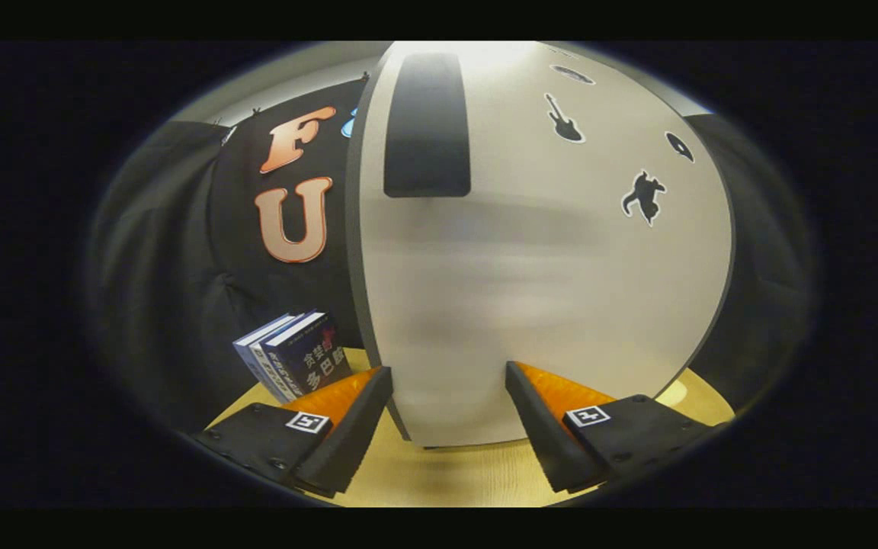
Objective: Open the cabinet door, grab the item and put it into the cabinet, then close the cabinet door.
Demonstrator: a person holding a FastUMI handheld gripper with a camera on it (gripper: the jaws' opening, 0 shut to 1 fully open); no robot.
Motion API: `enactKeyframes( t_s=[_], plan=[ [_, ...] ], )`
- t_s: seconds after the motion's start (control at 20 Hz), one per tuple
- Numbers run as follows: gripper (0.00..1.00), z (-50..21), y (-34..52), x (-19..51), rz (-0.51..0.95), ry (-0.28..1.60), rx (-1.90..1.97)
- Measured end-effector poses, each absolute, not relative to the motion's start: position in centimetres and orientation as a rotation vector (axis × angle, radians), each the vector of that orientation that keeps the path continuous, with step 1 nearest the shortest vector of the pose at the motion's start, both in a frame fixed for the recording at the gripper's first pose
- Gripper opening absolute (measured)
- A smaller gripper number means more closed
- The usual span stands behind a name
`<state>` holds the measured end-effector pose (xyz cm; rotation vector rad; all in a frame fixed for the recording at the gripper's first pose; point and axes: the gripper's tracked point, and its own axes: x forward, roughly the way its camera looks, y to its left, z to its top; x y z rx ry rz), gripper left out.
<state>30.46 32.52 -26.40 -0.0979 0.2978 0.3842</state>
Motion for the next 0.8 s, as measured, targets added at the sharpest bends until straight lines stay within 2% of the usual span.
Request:
enactKeyframes(
  t_s=[0.25,0.8],
  plan=[
    [0.98,-25.4,31.4,28.6,0.404,0.305,-0.074],
    [0.97,-16.3,21.0,20.5,0.39,0.185,-0.163]
  ],
)
